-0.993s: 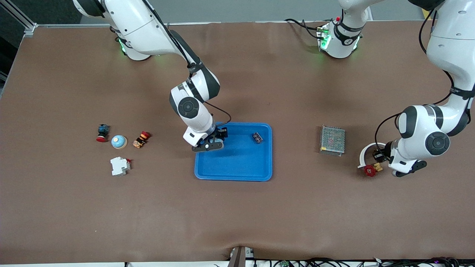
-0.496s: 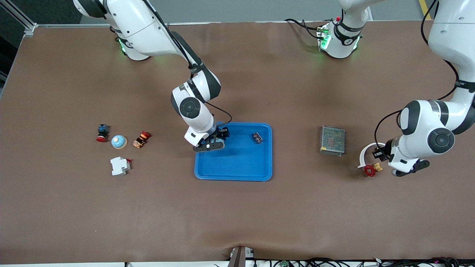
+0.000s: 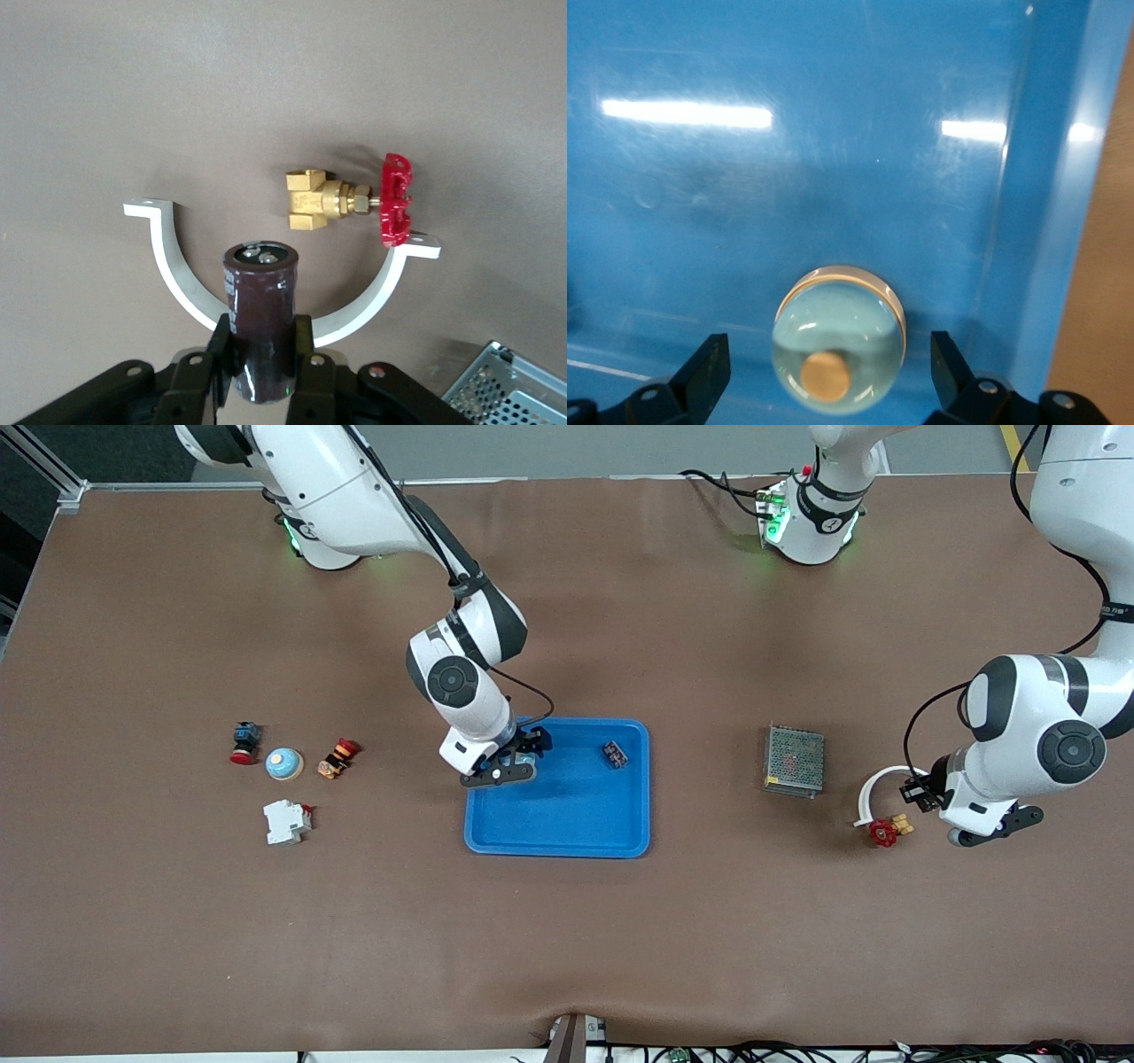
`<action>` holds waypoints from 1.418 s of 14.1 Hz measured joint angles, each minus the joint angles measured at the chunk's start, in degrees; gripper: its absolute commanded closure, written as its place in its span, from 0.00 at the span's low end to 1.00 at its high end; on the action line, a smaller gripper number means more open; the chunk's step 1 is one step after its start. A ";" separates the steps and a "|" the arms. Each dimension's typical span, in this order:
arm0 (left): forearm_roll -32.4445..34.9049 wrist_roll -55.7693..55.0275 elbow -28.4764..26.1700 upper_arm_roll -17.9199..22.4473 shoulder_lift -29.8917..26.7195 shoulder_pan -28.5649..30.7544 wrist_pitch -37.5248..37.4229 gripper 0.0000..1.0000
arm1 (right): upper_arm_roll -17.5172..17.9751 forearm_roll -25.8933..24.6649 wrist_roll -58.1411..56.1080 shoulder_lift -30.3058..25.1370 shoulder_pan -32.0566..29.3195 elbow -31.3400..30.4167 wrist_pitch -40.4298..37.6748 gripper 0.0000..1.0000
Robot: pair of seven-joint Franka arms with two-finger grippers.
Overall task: Place electrolytic capacitor and blue bell in tray
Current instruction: 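Withdraw the right gripper to the other bell while the left gripper lifts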
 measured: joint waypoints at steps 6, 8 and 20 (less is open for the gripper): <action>0.00 6.03 1.45 0.18 0.07 2.39 0.01 1.00 | -0.97 -0.39 -5.10 -6.82 -2.97 0.71 -10.34 0.00; 0.00 6.41 2.14 0.18 0.59 2.60 0.01 1.00 | -1.05 -0.45 -10.49 -8.30 -5.30 0.77 -13.16 0.00; 0.00 2.73 8.01 -0.40 5.69 -0.98 0.08 1.00 | -1.23 -11.54 -35.19 -14.82 -15.12 -0.96 -21.70 0.00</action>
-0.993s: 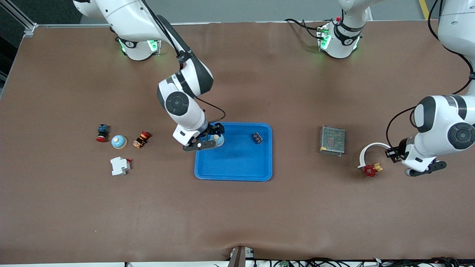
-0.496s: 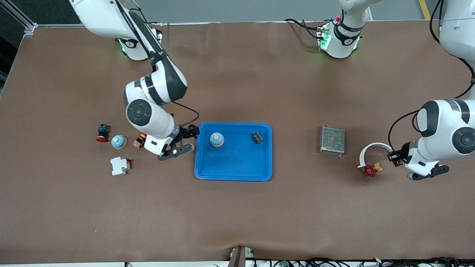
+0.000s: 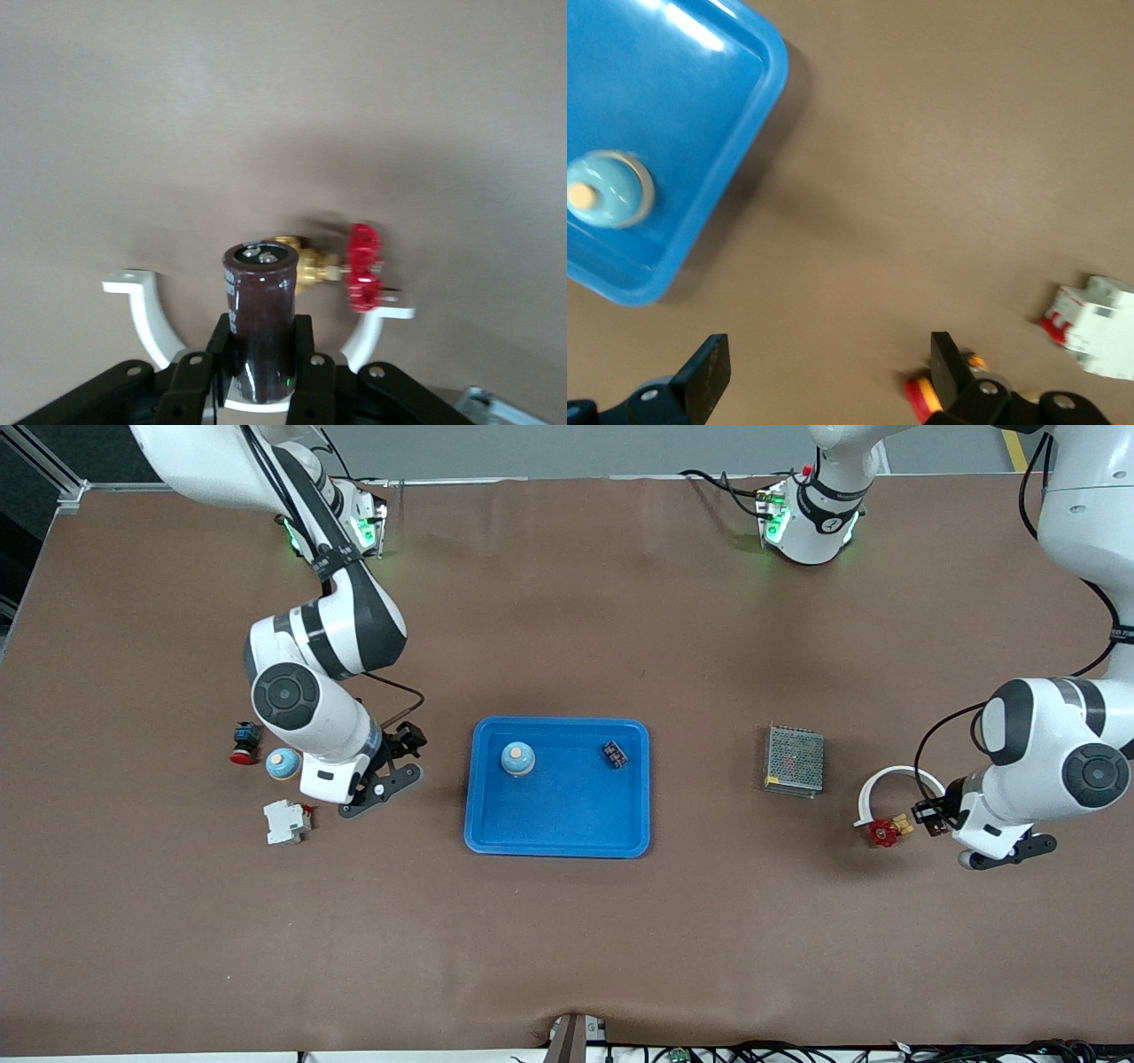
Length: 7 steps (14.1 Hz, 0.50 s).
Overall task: Place electrolytic capacitor and blue bell in tray
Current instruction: 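Withdraw the right gripper to the other bell while the left gripper lifts, then carry the capacitor to the tray while the right gripper lowers onto the bell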
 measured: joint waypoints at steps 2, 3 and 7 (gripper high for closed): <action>0.00 -2.96 0.09 -0.07 0.00 -2.28 0.00 1.00 | 0.00 -1.90 -2.65 -2.01 -0.70 -2.30 -0.02 0.00; 0.00 -4.03 0.14 -0.13 0.00 -3.12 0.00 1.00 | -0.02 -2.12 -5.00 -3.01 -1.54 -3.46 -0.01 0.00; -0.29 -9.25 0.48 -0.86 0.00 -6.12 0.00 1.00 | -0.10 -2.35 -17.63 -5.63 -8.33 -8.22 2.69 0.00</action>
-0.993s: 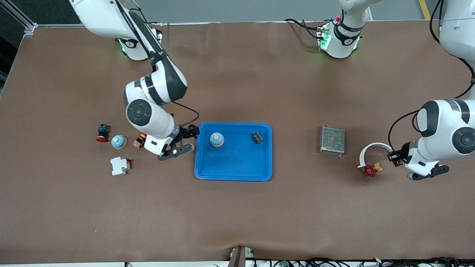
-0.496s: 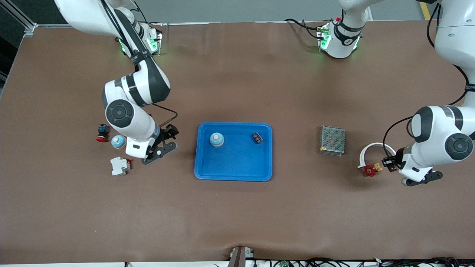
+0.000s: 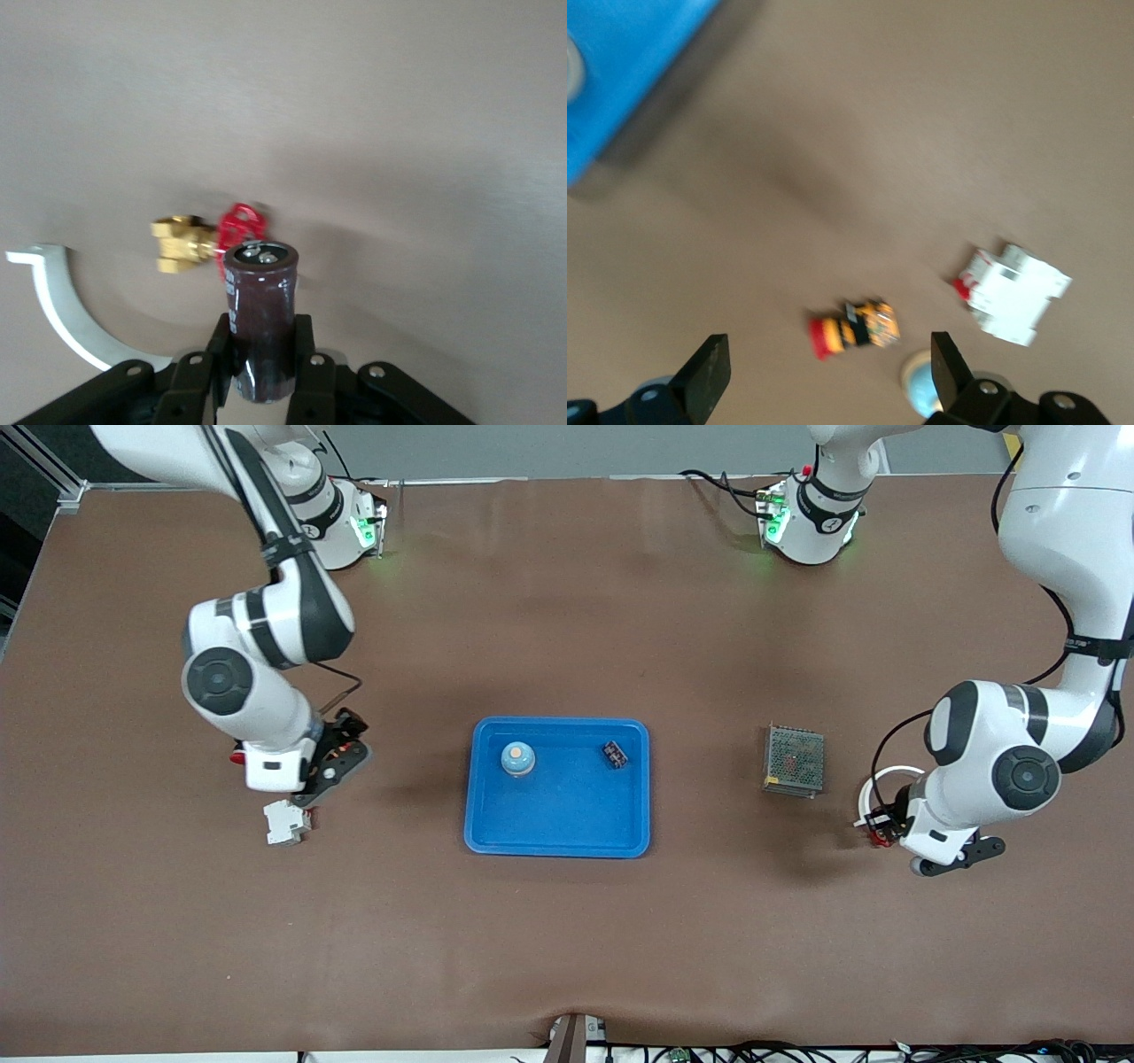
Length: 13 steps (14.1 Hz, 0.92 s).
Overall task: Place electrolytic capacitor and blue bell in tray
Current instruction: 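Carry the capacitor to the tray while the right gripper lowers onto the bell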
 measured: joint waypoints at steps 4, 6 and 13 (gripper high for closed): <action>-2.22 -8.42 0.48 -4.98 -0.01 -2.22 0.00 1.00 | 0.03 -0.01 -8.12 -0.43 -4.87 -6.48 9.17 0.00; -2.48 -12.11 1.15 -7.55 -0.01 -2.81 0.00 1.00 | 0.04 -0.03 -12.96 -0.43 -7.50 -9.66 13.90 0.00; -5.82 -21.99 5.22 -8.45 1.28 -12.51 -0.02 1.00 | 0.05 -0.04 -23.95 -0.29 -13.81 -13.29 18.02 0.00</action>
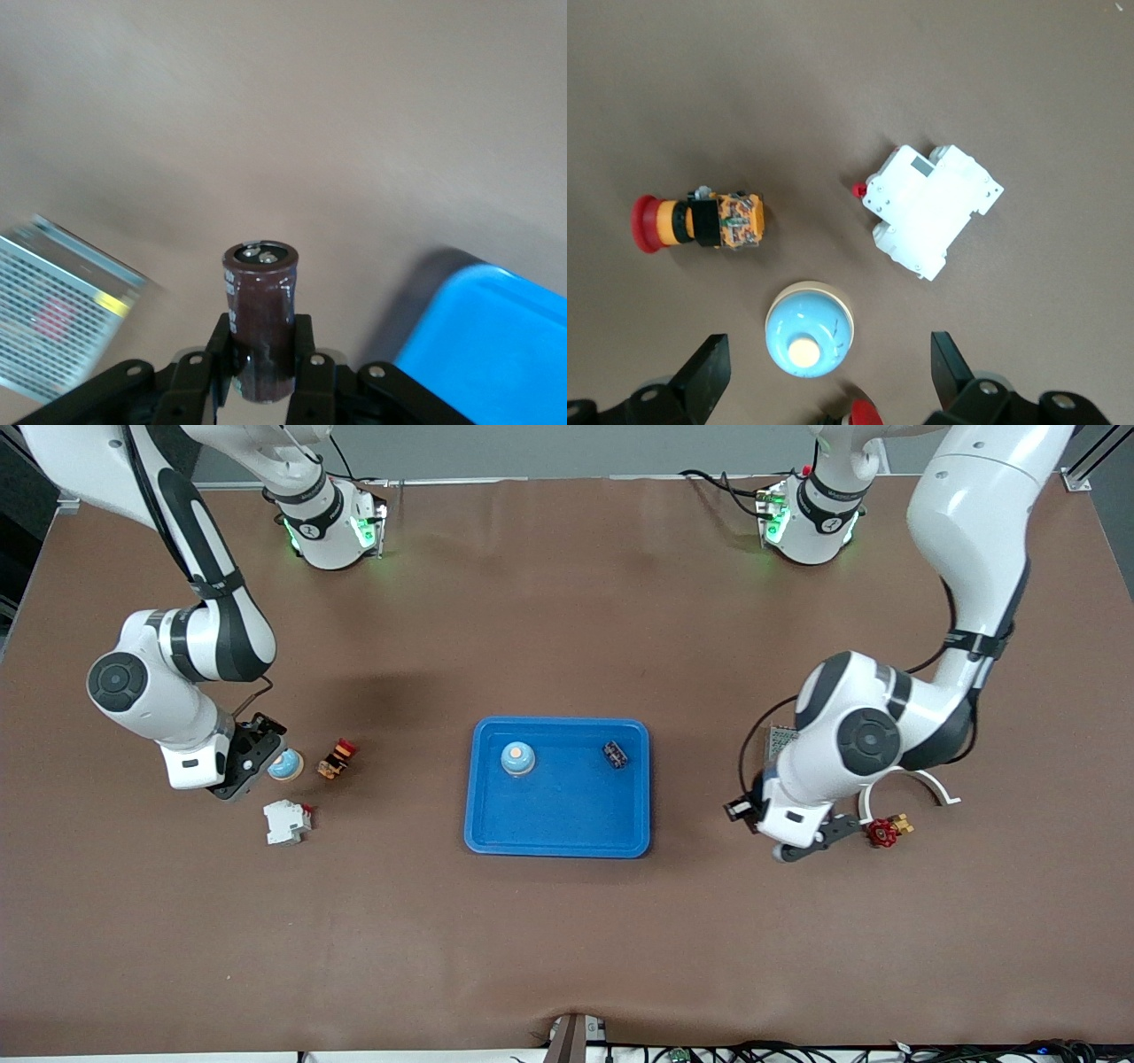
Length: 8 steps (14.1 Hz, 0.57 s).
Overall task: Place electrolytic capacitor and blue bell in tray
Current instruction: 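Carry the capacitor to the tray while the right gripper lowers onto the bell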
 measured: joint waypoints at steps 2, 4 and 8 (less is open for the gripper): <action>-0.02 -5.00 2.17 0.08 2.26 -3.81 0.04 1.00 | 0.01 0.00 -2.56 0.87 -1.32 -0.72 2.34 0.00; -0.03 -9.49 4.82 0.13 4.56 -6.85 0.06 1.00 | 0.01 0.00 -4.57 2.54 -2.70 -0.95 4.34 0.00; -0.11 -18.75 9.30 0.17 8.33 -11.36 0.30 1.00 | 0.19 0.00 -5.49 4.37 -3.26 -1.86 6.37 0.00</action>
